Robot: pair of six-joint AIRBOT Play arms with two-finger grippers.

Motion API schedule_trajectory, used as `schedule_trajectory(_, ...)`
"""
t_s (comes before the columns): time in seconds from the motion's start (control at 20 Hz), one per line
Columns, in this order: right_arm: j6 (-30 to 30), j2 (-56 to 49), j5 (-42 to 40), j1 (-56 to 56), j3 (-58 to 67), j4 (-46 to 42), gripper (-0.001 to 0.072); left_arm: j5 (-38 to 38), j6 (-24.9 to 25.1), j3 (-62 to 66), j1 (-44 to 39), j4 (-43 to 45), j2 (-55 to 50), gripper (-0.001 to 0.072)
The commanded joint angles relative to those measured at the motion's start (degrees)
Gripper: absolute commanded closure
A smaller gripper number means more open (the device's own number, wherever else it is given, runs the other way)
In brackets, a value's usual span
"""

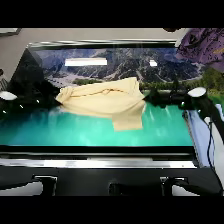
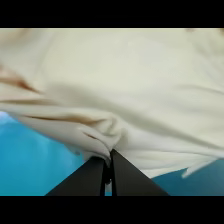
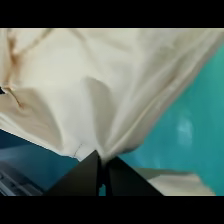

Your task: Fold the clothes and pants, and hang the long-sleeved shirts on hangers.

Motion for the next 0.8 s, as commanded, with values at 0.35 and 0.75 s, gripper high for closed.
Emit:
schedule_trajectory(0.35, 11.9, 18.3, -1.4, 0.0, 44.3, -13.5, 0.0689, -10.6, -22.2, 51.1, -0.4, 31.0, 18.4, 0.0696)
schedule_trajectory(0.75, 23.0, 30.4, 0.7, 0.0, 44.4, -31.6, 0.0689, -11.2, -28.1, 43.8, -0.3, 39.0, 33.3, 0.0696)
